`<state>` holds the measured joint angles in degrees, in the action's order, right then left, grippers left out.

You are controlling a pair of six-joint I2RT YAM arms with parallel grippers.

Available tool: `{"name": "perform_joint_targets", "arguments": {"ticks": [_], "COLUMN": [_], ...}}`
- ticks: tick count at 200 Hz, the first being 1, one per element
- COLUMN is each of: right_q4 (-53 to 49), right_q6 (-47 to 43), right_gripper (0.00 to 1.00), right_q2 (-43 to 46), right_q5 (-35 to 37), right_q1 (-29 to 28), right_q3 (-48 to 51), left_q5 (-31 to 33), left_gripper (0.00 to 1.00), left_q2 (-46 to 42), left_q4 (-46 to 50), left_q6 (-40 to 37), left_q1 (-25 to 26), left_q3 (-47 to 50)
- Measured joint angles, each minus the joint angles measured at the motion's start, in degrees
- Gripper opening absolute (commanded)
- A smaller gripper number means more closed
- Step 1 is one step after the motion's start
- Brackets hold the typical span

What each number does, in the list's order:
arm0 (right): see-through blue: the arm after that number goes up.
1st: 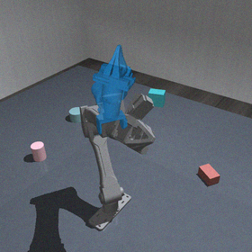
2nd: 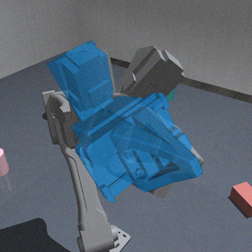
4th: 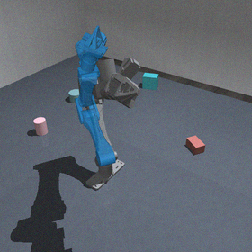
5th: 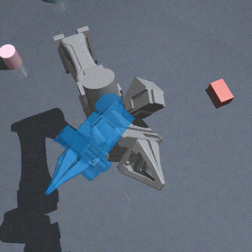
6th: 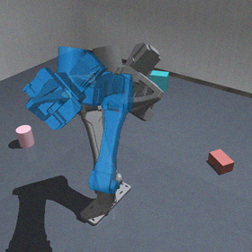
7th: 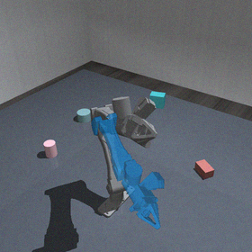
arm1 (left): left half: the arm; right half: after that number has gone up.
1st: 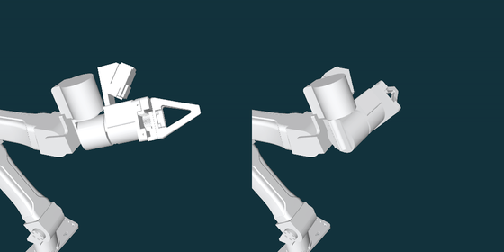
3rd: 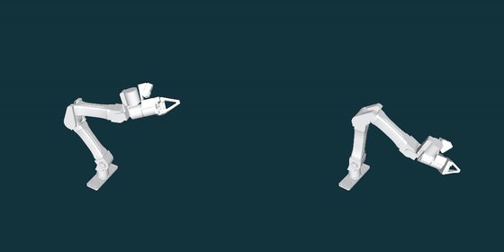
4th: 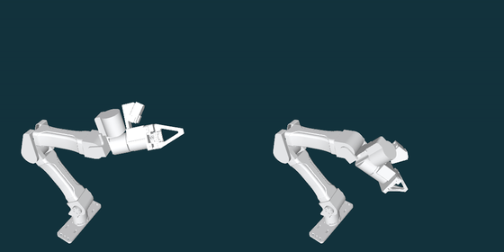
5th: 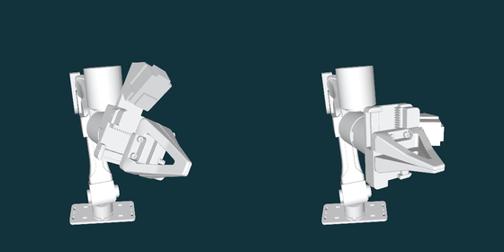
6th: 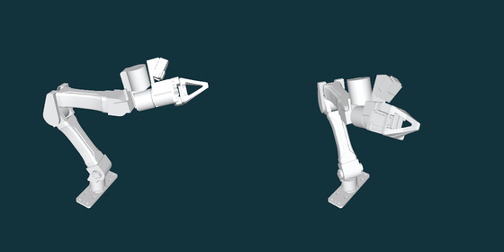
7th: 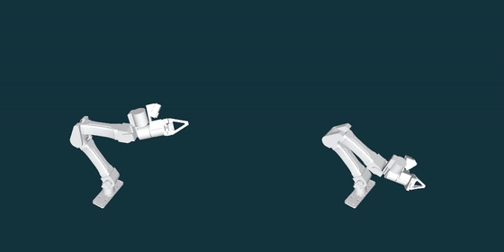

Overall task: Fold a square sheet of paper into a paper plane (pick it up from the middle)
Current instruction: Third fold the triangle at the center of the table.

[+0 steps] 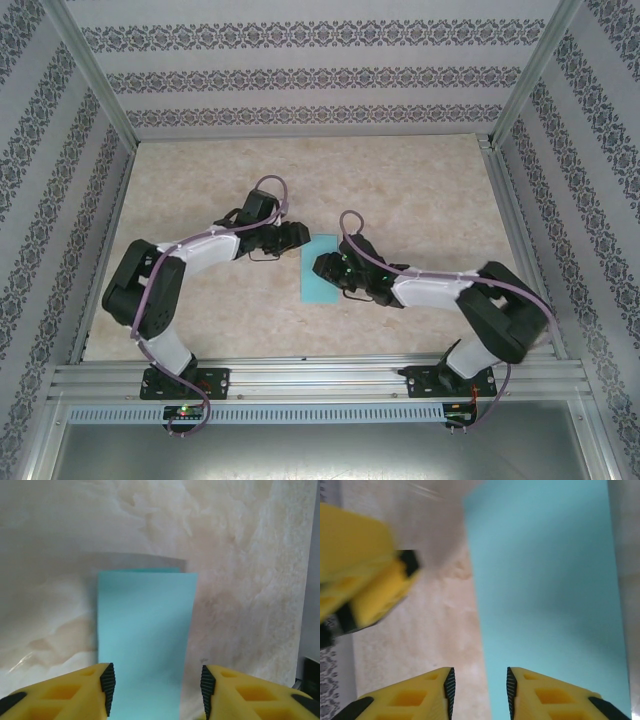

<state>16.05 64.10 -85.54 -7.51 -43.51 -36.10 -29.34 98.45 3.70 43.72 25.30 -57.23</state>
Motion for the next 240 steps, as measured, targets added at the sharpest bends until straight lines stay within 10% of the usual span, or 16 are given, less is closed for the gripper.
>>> {"name": "perform_joint_targets", "arguments": {"ticks": [62,240], "right_q4": [-4.9,-2.5], "right_q6": [-5.2,-5.7], "right_gripper": [0.45,0.50], "right_q2": [4.0,-7.6], "right_q5": [-1.6,-11.9], "right_q1": [8.5,10.4], "right_q3": [3.0,-1.4], "left_q5": [-1.7,-0.5], "left_gripper": [0.46,0.43], "left_q2": [7.1,13.3], "left_q4": [0.1,1.4], "left_q6": [-1.3,-2.8], "left_q1": [1.4,1.4], "left_q3": [-6.1,-7.9]}}
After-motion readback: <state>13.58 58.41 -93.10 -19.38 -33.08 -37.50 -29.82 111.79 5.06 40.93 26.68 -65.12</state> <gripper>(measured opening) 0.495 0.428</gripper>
